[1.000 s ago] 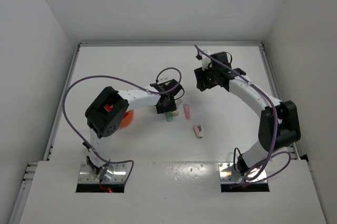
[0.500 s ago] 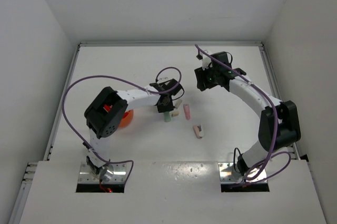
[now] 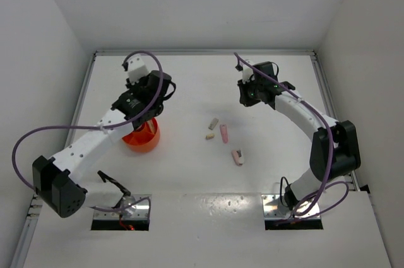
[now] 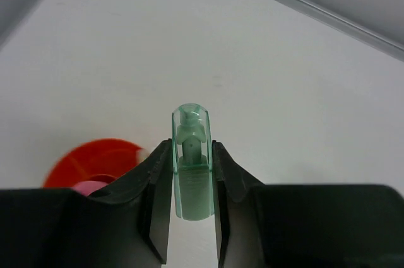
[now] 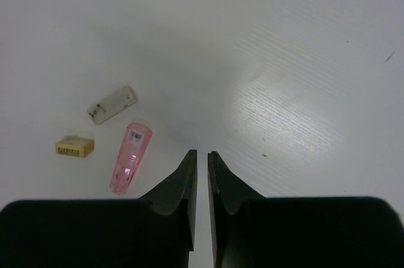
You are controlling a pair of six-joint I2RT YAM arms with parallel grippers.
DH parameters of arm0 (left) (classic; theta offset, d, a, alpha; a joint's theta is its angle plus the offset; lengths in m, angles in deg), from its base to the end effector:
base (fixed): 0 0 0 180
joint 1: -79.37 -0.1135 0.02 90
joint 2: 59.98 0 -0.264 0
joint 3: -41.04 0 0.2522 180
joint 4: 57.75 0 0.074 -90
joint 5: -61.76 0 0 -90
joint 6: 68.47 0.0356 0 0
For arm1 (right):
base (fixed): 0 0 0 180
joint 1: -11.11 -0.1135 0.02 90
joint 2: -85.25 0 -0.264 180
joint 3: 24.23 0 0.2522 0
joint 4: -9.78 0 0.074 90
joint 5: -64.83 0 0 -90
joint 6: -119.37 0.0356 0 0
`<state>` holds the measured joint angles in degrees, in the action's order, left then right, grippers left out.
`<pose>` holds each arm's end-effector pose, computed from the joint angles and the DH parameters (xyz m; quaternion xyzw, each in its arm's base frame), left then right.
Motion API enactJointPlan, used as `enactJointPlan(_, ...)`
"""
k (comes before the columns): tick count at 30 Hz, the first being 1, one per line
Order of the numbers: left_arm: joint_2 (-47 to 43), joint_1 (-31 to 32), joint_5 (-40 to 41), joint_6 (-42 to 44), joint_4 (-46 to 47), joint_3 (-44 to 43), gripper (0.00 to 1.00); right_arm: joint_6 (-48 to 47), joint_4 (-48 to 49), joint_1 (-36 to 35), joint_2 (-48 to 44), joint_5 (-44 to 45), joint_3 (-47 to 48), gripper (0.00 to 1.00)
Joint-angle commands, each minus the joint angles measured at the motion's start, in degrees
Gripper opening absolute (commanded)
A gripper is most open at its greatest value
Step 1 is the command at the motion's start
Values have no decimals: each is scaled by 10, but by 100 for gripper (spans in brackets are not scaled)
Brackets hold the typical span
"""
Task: Sort the stationery into containers
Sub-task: Place the stationery in the storage box.
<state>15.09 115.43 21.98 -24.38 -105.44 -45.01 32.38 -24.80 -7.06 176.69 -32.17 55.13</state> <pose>0.2402 -0.1410 0.3588 -0.2591 0.7900 0.0200 0.5553 0.3296 0.1127 0.2451 -0.1447 0.9165 0.1235 0.3519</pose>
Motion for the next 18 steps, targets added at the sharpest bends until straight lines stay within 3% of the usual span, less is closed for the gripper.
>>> enactJointPlan(1, -23, -49, 145, -14, 25, 79, 0, 5, 25, 2, -21, -20, 8, 12)
enactJointPlan(7, -6, -89, 227, -66, 20, 80, 0, 10, 25, 2, -21, -27, 8, 12)
enactJointPlan(18, 92, -107, 239, -98, 7, 66, 0, 10, 25, 2, -15, -27, 8, 12)
